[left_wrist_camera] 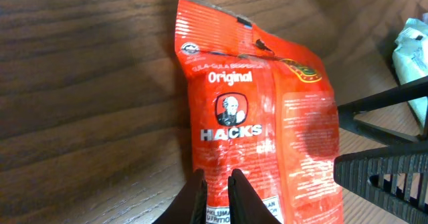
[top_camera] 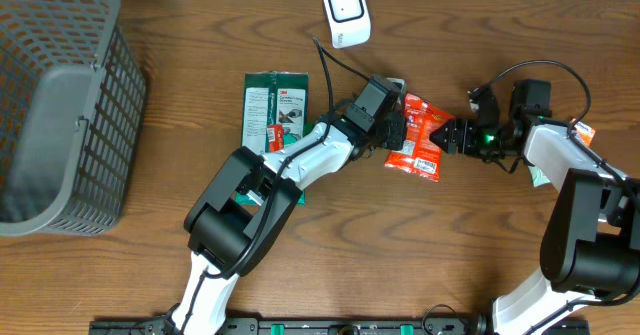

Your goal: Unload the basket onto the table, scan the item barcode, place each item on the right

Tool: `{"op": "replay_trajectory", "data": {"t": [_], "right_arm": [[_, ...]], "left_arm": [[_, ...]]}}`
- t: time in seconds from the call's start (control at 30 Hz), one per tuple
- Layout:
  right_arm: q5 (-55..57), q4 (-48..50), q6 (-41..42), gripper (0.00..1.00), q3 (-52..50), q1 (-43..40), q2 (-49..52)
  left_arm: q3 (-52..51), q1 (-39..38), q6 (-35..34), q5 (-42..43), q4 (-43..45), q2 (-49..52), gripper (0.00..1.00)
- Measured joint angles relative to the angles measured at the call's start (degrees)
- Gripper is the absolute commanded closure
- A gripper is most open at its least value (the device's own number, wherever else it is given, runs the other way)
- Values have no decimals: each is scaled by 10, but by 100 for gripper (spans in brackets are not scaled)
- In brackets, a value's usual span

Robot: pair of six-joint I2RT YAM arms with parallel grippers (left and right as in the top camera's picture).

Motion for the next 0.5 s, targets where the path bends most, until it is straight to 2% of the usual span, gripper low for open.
{"op": "replay_trajectory", "data": {"t": [0.5], "right_arm": [[-11,11,-7,25,0,-6,3]], "left_arm": [[0,8,-30,60,-28,0,85]]}}
